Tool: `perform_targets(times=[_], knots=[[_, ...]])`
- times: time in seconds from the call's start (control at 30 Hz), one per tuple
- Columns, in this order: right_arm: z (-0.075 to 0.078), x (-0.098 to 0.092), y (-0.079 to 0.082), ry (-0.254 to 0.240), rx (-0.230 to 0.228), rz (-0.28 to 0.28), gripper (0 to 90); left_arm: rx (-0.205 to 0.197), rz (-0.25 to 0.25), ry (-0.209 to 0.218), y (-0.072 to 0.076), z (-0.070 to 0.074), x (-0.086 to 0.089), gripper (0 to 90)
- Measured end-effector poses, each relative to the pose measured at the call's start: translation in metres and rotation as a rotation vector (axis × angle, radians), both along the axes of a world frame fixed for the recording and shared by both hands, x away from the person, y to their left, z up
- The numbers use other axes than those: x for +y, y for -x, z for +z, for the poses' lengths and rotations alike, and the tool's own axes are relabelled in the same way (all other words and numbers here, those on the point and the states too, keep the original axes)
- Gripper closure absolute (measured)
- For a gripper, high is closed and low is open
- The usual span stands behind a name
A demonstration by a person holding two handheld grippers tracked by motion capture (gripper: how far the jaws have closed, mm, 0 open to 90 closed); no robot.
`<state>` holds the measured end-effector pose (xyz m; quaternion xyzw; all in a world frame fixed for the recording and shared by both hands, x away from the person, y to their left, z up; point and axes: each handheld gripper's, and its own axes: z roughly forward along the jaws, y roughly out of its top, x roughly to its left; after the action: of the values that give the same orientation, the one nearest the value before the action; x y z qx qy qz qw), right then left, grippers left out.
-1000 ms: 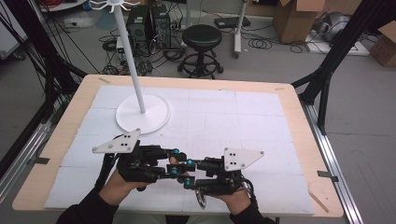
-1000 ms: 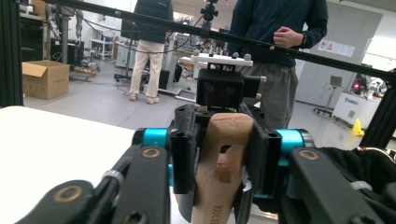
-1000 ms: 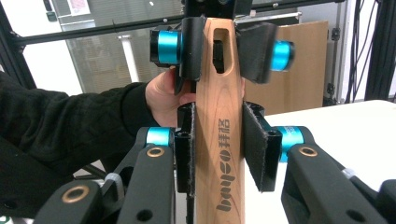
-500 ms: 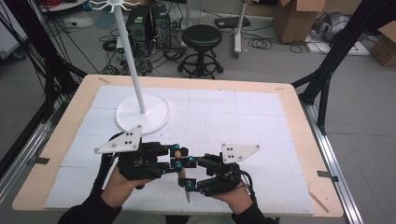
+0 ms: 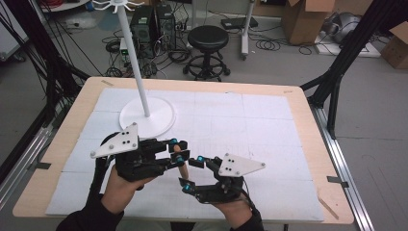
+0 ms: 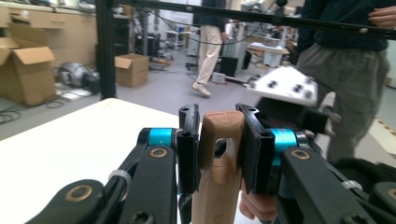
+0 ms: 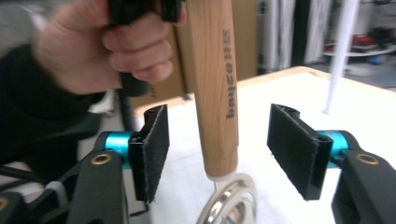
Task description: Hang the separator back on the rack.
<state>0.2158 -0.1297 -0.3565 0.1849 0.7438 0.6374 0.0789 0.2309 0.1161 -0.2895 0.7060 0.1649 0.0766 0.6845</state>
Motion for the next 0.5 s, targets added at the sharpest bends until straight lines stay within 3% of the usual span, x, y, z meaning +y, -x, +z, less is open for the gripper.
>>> perform_targets(times=[0.1, 0.2, 0.43, 0.5], knots=[[-0.001, 0.005, 0.005, 0.048, -0.039, -0.068, 43.3, -0.009, 0.026, -0.001, 0.003, 0.002, -0.004, 70.8], [-0.001, 0.01, 0.009, 0.074, -0.061, -0.1, 47.6, -0.013, 0.037, -0.001, 0.006, 0.004, -0.009, 70.8], [-0.002, 0.01, 0.014, 0.088, -0.101, -0.154, 58.2, -0.021, 0.062, 0.006, 0.01, 0.007, -0.015, 70.9], [-0.001, 0.009, 0.016, 0.087, -0.113, -0.159, 69.5, -0.021, 0.067, 0.016, 0.011, 0.008, -0.015, 70.9]])
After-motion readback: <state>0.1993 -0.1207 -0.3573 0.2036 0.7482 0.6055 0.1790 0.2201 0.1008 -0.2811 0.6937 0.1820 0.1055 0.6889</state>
